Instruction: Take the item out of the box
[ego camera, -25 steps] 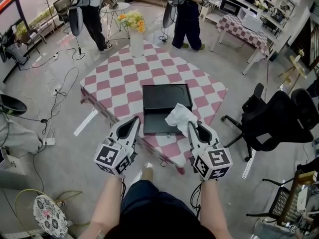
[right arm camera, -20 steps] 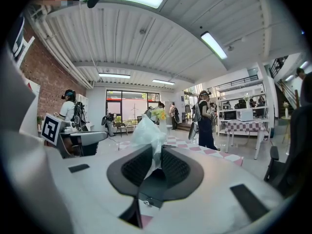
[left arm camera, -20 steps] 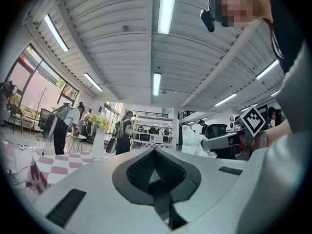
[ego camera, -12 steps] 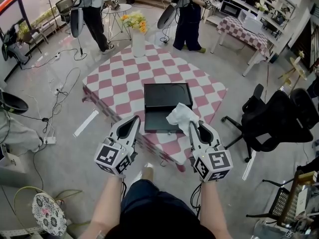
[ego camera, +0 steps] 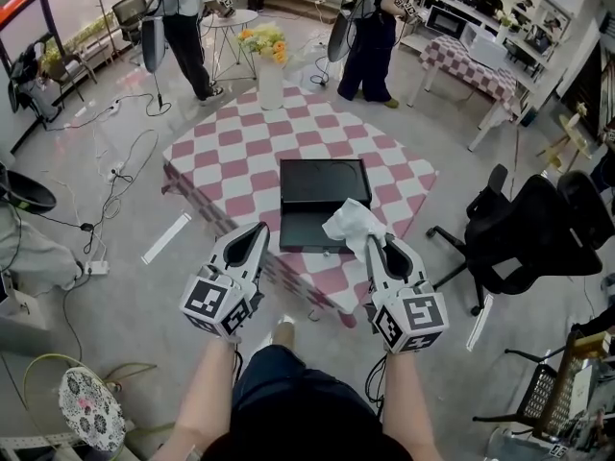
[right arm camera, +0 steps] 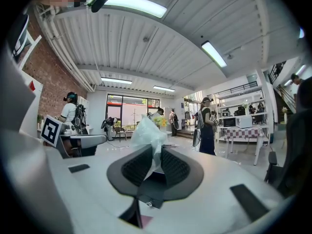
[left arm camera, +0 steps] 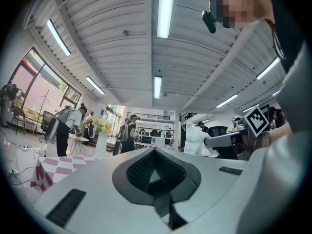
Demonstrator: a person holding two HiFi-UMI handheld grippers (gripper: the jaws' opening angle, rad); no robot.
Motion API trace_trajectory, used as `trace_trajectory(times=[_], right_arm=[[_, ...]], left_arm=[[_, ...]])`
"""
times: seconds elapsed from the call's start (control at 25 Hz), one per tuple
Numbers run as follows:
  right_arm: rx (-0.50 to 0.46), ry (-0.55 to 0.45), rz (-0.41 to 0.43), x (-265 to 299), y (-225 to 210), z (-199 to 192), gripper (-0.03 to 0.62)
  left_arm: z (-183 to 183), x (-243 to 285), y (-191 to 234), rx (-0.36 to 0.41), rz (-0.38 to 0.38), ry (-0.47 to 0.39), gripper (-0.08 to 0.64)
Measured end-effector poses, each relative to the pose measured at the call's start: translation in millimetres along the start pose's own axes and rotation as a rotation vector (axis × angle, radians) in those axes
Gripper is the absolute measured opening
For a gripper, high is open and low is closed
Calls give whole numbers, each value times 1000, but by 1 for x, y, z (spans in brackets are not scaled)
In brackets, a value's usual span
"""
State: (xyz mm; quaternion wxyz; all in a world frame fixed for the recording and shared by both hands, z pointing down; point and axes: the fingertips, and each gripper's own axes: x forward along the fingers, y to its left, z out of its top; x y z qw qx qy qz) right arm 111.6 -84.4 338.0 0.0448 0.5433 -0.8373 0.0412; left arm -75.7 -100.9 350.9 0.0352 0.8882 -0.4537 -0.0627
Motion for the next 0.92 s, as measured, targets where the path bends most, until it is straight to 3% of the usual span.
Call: trace_trajectory(times=[0.92], right_arm=[[3, -40, 14, -19, 4, 4, 60]], left_arm=[[4, -13, -15, 12, 7, -15, 0]])
